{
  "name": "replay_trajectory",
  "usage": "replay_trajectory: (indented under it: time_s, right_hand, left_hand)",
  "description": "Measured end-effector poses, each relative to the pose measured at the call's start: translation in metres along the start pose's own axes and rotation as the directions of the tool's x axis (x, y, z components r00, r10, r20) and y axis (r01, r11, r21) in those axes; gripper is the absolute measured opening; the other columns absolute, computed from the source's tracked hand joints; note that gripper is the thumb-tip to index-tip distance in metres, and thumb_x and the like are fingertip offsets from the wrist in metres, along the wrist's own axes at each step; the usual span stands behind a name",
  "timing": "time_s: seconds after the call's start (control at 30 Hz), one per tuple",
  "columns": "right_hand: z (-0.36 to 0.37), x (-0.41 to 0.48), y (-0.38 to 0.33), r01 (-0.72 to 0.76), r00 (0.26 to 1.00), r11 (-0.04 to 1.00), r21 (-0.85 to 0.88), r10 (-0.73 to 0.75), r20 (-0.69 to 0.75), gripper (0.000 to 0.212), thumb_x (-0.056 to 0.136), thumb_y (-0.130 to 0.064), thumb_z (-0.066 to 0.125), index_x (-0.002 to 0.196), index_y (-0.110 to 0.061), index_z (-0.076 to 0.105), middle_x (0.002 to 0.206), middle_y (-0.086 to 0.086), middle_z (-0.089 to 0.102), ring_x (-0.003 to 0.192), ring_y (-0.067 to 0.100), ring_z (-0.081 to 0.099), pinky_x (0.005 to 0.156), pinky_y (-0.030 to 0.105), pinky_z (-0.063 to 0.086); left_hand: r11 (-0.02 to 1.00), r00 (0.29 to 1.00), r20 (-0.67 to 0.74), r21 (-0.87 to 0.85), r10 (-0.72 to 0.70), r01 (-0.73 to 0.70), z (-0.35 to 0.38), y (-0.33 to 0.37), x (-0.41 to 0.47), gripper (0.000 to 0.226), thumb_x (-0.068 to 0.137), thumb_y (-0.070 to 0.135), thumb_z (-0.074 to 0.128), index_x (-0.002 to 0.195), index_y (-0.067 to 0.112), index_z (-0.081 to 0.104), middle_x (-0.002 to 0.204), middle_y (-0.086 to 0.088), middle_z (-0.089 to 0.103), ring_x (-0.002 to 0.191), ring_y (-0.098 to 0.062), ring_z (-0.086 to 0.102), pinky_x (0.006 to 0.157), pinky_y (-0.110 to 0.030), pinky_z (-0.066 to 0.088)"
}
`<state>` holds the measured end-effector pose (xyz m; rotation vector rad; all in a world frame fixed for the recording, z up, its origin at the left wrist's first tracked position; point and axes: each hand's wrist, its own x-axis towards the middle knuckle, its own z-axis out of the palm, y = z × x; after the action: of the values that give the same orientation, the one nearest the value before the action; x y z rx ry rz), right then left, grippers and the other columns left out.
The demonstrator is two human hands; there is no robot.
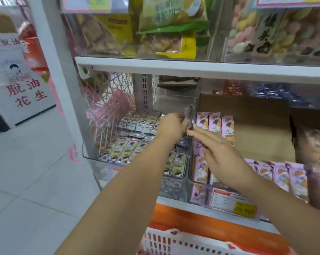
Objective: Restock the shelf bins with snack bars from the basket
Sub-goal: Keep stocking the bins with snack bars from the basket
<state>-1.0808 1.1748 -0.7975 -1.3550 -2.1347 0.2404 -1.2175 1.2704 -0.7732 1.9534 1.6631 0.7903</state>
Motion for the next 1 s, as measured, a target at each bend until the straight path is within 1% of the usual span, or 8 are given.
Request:
replay_trajectory:
  time_s: [0.17, 0.3, 0.4, 0.47, 0.57, 0.73, 0.87, 1.0]
  right_hand:
    - [0.0, 0.0, 0.001, 0.0, 1.0, 1.0, 0.027, 0.0, 0.001, 0.065, 0.093, 0.005, 0.039, 0.14, -0.04, 0.038, 0.148, -0.021, 0.028, 0.138, 0.006, 0.025, 0.111, 0.017, 0.017]
    - [0.0, -0.001, 0.0, 0.007, 1.0, 0.999, 0.039, -0.008, 0.007, 0.063, 0.094, 0.004, 0.039, 0.14, -0.039, 0.037, 0.152, -0.017, 0.027, 0.138, 0.003, 0.023, 0.112, 0.016, 0.017]
    - [0.0, -0.002, 0.001, 0.008, 1.0, 0.999, 0.037, -0.008, 0.015, 0.065, 0.094, 0.004, 0.039, 0.141, -0.041, 0.036, 0.152, -0.018, 0.026, 0.138, 0.0, 0.021, 0.109, 0.008, 0.014]
    - [0.001, -0.002, 0.001, 0.008, 1.0, 0.999, 0.031, -0.008, 0.014, 0.064, 0.095, 0.003, 0.039, 0.141, -0.041, 0.036, 0.152, -0.019, 0.026, 0.137, -0.002, 0.021, 0.103, -0.002, 0.008]
    - [0.001, -0.002, 0.001, 0.006, 1.0, 0.999, 0.038, -0.006, 0.015, 0.062, 0.095, 0.002, 0.039, 0.141, -0.04, 0.036, 0.152, -0.018, 0.027, 0.137, -0.002, 0.022, 0.101, -0.004, 0.007]
    - [0.001, -0.003, 0.001, 0.006, 1.0, 0.999, 0.039, -0.007, 0.026, 0.064, 0.095, 0.002, 0.039, 0.139, -0.044, 0.033, 0.15, -0.021, 0.026, 0.138, -0.003, 0.022, 0.104, -0.002, 0.008]
    - [0.0, -0.002, -0.001, 0.009, 1.0, 0.999, 0.043, -0.011, 0.027, 0.065, 0.095, 0.002, 0.04, 0.136, -0.047, 0.03, 0.147, -0.024, 0.026, 0.134, -0.008, 0.021, 0.103, -0.004, 0.008]
    - [0.0, -0.002, -0.001, 0.009, 1.0, 0.999, 0.039, -0.01, 0.018, 0.064, 0.095, 0.002, 0.041, 0.138, -0.044, 0.033, 0.144, -0.027, 0.025, 0.131, -0.012, 0.021, 0.103, -0.003, 0.009]
  left_hand:
    - [0.998, 0.986, 0.162, -0.06, 0.035, -0.026, -0.003, -0.011, 0.009, 0.042, 0.093, 0.029, 0.052, 0.128, 0.007, 0.058, 0.118, -0.016, 0.064, 0.111, -0.031, 0.058, 0.078, -0.024, 0.041]
    - [0.999, 0.97, 0.24, 0.014, 0.041, -0.045, -0.009, -0.014, 0.009, 0.075, 0.073, 0.05, 0.048, 0.141, 0.018, 0.044, 0.14, -0.008, 0.05, 0.13, -0.028, 0.042, 0.105, -0.038, 0.038]
    - [0.997, 0.947, 0.314, 0.027, 0.064, -0.076, -0.007, -0.018, 0.009, 0.072, 0.083, 0.032, 0.06, 0.146, 0.012, 0.03, 0.145, -0.007, 0.043, 0.136, -0.027, 0.036, 0.106, -0.032, 0.031]
    - [0.965, 0.963, 0.26, 0.226, 0.075, -0.136, -0.005, -0.019, 0.01, 0.069, 0.084, 0.026, 0.059, 0.146, 0.019, 0.029, 0.14, -0.005, 0.046, 0.139, -0.027, 0.028, 0.105, -0.044, 0.022]
    - [0.876, 0.983, 0.153, 0.454, 0.102, -0.162, 0.001, -0.012, 0.01, 0.059, 0.088, 0.026, 0.056, 0.142, 0.022, 0.032, 0.138, -0.005, 0.046, 0.137, -0.025, 0.028, 0.108, -0.052, 0.013]
    - [0.807, 0.978, 0.147, 0.554, 0.148, -0.205, 0.005, -0.02, 0.014, 0.06, 0.09, 0.03, 0.056, 0.143, 0.033, 0.029, 0.141, -0.004, 0.041, 0.134, -0.026, 0.033, 0.109, -0.058, 0.009]
    - [0.726, 0.966, 0.207, 0.639, 0.154, -0.253, 0.006, -0.022, 0.008, 0.063, 0.092, 0.024, 0.052, 0.145, 0.038, 0.022, 0.146, -0.008, 0.03, 0.138, -0.029, 0.026, 0.11, -0.06, 0.001]
    - [0.703, 0.96, 0.25, 0.66, 0.125, -0.264, 0.004, -0.021, 0.002, 0.064, 0.091, 0.032, 0.048, 0.148, 0.036, 0.016, 0.149, -0.009, 0.022, 0.141, -0.031, 0.015, 0.11, -0.061, 0.0]
